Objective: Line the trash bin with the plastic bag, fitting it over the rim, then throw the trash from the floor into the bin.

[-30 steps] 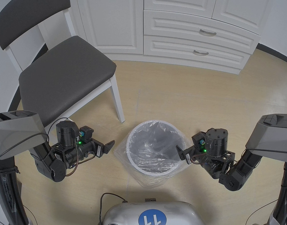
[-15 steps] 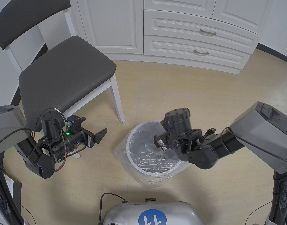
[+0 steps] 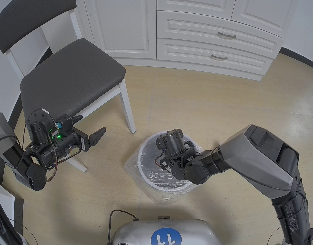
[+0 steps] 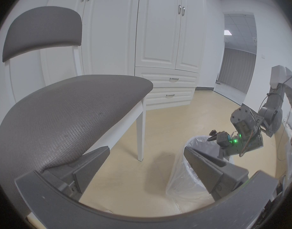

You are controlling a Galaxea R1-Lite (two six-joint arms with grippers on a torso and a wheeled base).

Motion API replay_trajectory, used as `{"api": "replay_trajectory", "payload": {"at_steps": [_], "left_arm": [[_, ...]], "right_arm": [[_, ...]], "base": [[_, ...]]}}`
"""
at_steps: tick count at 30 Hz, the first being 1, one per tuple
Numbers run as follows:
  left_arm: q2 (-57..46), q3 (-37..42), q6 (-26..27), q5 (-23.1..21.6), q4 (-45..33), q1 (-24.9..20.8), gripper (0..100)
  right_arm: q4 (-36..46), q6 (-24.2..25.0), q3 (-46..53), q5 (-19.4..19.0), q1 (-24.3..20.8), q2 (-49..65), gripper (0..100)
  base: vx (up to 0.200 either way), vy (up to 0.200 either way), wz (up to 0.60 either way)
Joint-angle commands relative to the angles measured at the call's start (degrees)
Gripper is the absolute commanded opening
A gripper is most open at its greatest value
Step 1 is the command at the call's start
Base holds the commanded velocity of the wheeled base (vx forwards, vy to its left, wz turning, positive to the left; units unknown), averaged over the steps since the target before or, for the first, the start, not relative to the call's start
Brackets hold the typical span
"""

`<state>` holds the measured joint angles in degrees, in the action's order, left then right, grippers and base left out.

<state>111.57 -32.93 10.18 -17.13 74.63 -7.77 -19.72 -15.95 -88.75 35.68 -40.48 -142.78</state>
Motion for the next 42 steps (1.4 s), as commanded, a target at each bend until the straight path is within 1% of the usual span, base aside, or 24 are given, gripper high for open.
{"api": "replay_trajectory", "payload": {"at_steps": [1, 5, 6, 8, 9, 17, 24, 30, 36, 37, 39, 40, 42], "left_arm": [[-0.1, 0.1, 0.1, 0.1, 0.3, -0.1, 100], [0.1, 0.4, 0.2, 0.1, 0.3, -0.3, 100], [0.1, 0.8, 0.3, 0.1, 0.3, -0.4, 100], [0.1, 0.8, 0.3, 0.1, 0.4, -0.5, 100], [0.1, 0.9, 0.3, 0.1, 0.4, -0.8, 100], [0.4, 1.2, 0.3, 0.1, 0.7, -1.1, 100], [1.0, 1.1, 0.4, 0.1, 0.7, -1.1, 100], [1.0, 1.1, 0.4, 0.1, 0.7, -1.1, 100], [1.0, 1.0, 0.3, 0.1, 0.7, -1.0, 100], [0.9, 1.0, 0.2, 0.1, 0.7, -0.8, 100], [0.9, 0.9, 0.2, 0.1, 0.7, -0.8, 100], [0.9, 0.9, 0.2, 0.1, 0.7, -0.8, 100], [0.9, 0.8, 0.2, 0.1, 0.7, -0.7, 100]], "right_arm": [[0.6, -0.1, 0.2, 0.1, 0.1, -1.3, 100], [3.5, -0.1, 4.0, 0.1, -0.5, 2.8, 100], [5.7, -0.8, 7.1, 0.0, -0.7, 5.6, 100], [6.6, -1.2, 8.5, 0.0, -0.8, 6.9, 100], [7.9, -2.0, 11.6, -0.1, -0.9, 9.4, 100], [8.3, -4.6, 18.9, -1.2, -1.8, 14.2, 100], [8.3, -4.5, 23.1, -3.7, -4.9, 14.9, 100], [8.2, -4.3, 23.9, -3.7, -6.9, 14.5, 100], [7.6, -4.1, 21.4, -3.6, -6.9, 14.3, 100], [7.6, -3.3, 18.3, -3.6, -6.5, 14.3, 100], [7.7, -2.1, 14.9, -3.3, -6.3, 14.2, 100], [7.7, -2.1, 14.9, -3.3, -6.3, 14.2, 100], [7.6, -0.7, 9.6, -2.8, -5.7, 12.4, 100]], "base": [[0.000, 0.000, 0.00], [0.000, 0.000, 0.00], [0.000, 0.000, 0.00], [0.000, 0.000, 0.00], [0.000, 0.000, 0.00], [0.000, 0.000, 0.00], [0.000, 0.000, 0.00], [0.000, 0.000, 0.00], [0.000, 0.000, 0.00], [0.000, 0.000, 0.00], [0.000, 0.000, 0.00], [0.000, 0.000, 0.00], [0.000, 0.000, 0.00]]}}
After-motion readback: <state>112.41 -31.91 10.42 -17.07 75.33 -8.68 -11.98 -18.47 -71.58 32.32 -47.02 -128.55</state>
